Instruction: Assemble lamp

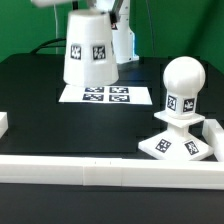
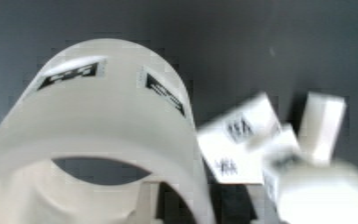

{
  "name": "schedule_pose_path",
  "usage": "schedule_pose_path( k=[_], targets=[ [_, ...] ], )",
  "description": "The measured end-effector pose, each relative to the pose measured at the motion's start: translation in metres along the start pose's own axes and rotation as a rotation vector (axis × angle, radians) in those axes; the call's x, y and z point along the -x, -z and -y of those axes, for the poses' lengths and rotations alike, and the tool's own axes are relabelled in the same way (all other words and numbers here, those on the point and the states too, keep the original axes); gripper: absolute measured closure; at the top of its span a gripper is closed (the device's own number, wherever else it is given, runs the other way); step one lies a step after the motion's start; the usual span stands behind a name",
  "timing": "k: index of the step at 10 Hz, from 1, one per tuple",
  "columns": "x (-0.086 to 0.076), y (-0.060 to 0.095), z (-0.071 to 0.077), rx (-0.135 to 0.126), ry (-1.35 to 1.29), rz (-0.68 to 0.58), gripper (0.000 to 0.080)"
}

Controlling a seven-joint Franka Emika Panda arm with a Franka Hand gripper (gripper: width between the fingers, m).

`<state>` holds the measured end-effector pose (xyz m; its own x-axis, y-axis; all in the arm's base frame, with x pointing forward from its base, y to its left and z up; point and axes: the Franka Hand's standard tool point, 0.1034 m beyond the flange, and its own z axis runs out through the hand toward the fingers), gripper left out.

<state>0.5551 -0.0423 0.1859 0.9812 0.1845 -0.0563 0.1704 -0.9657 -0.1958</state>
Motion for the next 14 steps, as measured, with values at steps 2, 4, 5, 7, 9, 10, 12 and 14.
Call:
schedule_pose_path(
  k=[2, 4, 5, 7, 9, 10, 12, 14],
  targets=[
    [0.007, -0.008, 0.001, -0.006, -0.005, 0.017, 0.0754],
    [0.008, -0.008, 0.002, -0.006, -0.006, 0.018, 0.0754],
    [0.009, -0.004, 0.013, -0.008, -0.019, 0.022, 0.0754],
    [-0.01, 0.022, 0.048, -0.02, -0.054, 0.03, 0.0754],
    [-0.033, 0.05, 0.083, -0.03, -0.141, 0.042, 0.0754],
    [-0.05, 0.054, 0.104, -0.03, -0.178, 0.036, 0.0754],
    [-0.077, 0.042, 0.137, -0.029, -0.222, 0.038, 0.0754],
    [-0.085, 0.022, 0.148, -0.03, -0.194, 0.052, 0.0754]
  ],
)
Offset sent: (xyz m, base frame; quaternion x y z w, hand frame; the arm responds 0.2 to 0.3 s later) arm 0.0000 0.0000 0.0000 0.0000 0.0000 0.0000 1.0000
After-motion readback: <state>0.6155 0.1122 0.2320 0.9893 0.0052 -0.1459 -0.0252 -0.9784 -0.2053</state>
